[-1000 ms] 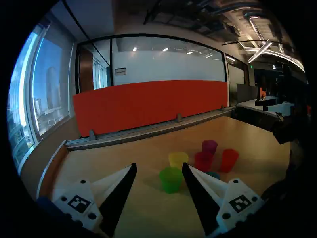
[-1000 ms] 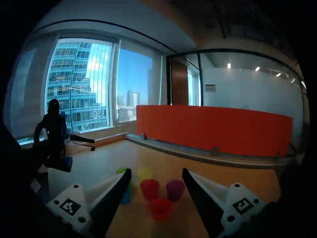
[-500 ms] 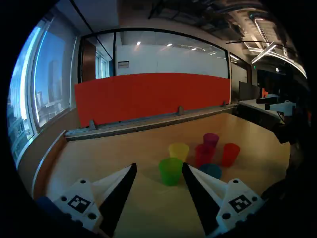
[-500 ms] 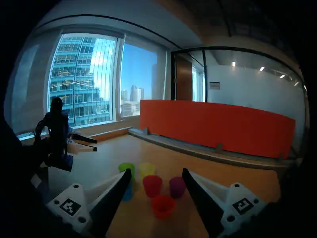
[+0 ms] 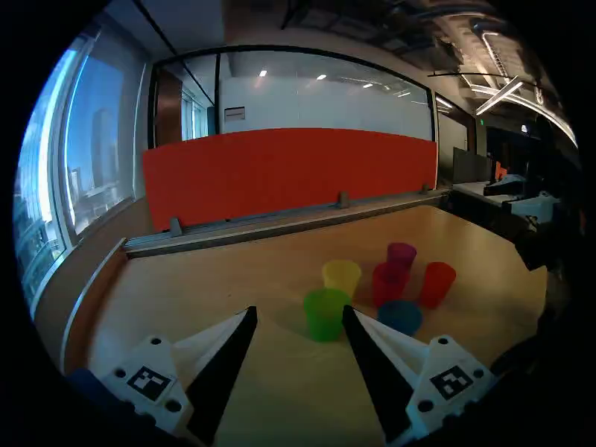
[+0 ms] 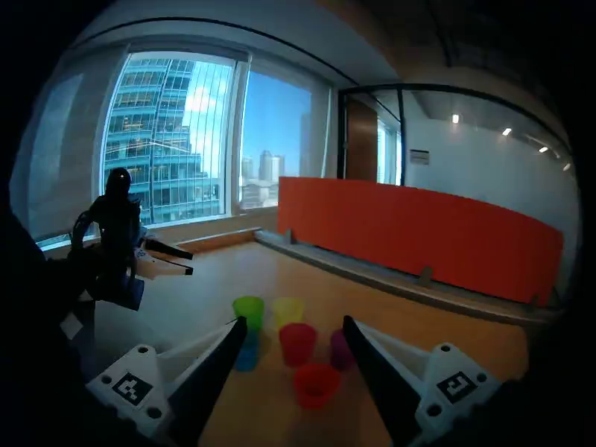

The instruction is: Pour water

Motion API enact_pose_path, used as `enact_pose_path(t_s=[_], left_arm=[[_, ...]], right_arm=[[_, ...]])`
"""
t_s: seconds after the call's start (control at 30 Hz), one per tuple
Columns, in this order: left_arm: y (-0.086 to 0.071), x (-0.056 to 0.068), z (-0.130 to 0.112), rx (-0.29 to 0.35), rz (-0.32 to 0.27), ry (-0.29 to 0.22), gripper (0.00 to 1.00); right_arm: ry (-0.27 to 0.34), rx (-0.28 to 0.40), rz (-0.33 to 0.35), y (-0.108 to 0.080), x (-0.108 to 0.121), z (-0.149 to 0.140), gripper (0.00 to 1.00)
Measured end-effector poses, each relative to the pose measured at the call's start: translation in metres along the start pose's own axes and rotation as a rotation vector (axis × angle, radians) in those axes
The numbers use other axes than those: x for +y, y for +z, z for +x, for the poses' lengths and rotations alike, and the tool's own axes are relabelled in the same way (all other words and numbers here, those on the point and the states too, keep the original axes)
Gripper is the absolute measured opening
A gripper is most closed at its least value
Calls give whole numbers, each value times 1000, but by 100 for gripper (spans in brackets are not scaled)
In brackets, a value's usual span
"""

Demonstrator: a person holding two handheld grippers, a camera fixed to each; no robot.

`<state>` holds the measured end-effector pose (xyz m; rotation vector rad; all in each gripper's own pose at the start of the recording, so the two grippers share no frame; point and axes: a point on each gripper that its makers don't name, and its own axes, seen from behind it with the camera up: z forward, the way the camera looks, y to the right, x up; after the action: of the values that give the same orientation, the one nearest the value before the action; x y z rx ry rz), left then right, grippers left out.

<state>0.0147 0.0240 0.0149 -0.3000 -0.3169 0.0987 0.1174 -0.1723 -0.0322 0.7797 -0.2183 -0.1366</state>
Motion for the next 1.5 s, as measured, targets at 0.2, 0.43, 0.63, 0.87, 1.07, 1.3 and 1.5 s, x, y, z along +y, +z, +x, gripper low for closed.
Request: enact_pose_path(t_s=[0.2,0.43,0.63,0.87,1.07,1.3,1.5], left_arm=[[0,-3,-1,-12,8,-1,84],[0,-8,-4,-21,21,-1,84],[2,-13,-3,-21,26,-9,85],[6,-13,-2,-18,20,-16,84],[9,-13,0,-16,15,-16,84],[11,-13,-1,-15,11,-18,85],[13,-14,-1,-16,12,-21,85]], right_arm=[[-18,-30,53,12,-10,-11,99],[-27,-77,108,36,-22,-28,100],[-22,-107,148,59,-31,-43,100],[-15,-132,174,78,-37,-57,100],[-13,-153,194,88,-44,-66,99],[-9,-180,223,100,-55,-78,100],[-7,-216,238,112,-64,-94,100]])
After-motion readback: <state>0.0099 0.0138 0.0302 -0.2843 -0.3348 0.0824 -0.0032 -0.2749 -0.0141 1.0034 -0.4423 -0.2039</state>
